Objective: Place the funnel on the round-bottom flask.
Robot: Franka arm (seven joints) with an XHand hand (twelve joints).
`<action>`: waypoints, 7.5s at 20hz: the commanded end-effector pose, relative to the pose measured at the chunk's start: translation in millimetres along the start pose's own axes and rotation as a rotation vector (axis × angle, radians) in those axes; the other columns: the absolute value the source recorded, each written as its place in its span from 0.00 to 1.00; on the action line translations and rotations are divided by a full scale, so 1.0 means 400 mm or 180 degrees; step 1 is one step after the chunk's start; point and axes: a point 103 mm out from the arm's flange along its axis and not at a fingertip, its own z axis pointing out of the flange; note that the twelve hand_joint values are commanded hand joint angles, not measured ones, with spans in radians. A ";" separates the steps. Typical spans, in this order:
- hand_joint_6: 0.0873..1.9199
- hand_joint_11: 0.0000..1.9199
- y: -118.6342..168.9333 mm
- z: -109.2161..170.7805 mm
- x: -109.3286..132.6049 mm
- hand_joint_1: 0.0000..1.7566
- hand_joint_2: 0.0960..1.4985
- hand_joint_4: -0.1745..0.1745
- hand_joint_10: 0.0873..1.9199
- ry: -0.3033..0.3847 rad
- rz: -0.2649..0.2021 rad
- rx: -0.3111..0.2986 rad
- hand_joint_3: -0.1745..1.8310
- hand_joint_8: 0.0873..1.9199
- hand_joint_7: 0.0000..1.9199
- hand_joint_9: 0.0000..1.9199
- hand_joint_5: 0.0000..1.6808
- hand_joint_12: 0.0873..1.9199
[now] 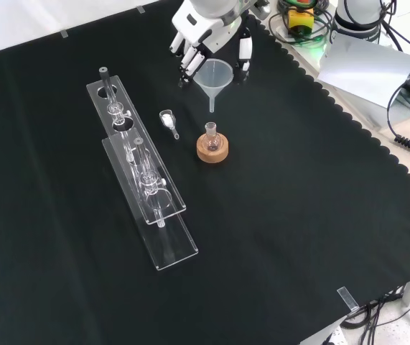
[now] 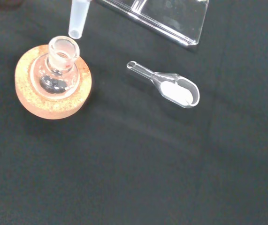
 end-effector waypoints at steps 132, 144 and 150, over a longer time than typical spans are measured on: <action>0.31 0.26 0.101 0.111 0.044 0.37 0.48 0.42 0.27 -0.0154 -0.0082 0.0306 0.33 0.37 0.28 0.49 0.26 0.64; 0.01 0.22 0.103 0.126 0.047 0.35 0.41 0.42 0.31 -0.0163 -0.0122 0.0436 0.32 0.37 0.14 0.39 0.13 0.66; 0.00 0.21 0.090 0.122 0.044 0.33 0.39 0.42 0.31 -0.0150 -0.0126 0.0403 0.31 0.36 0.12 0.39 0.10 0.67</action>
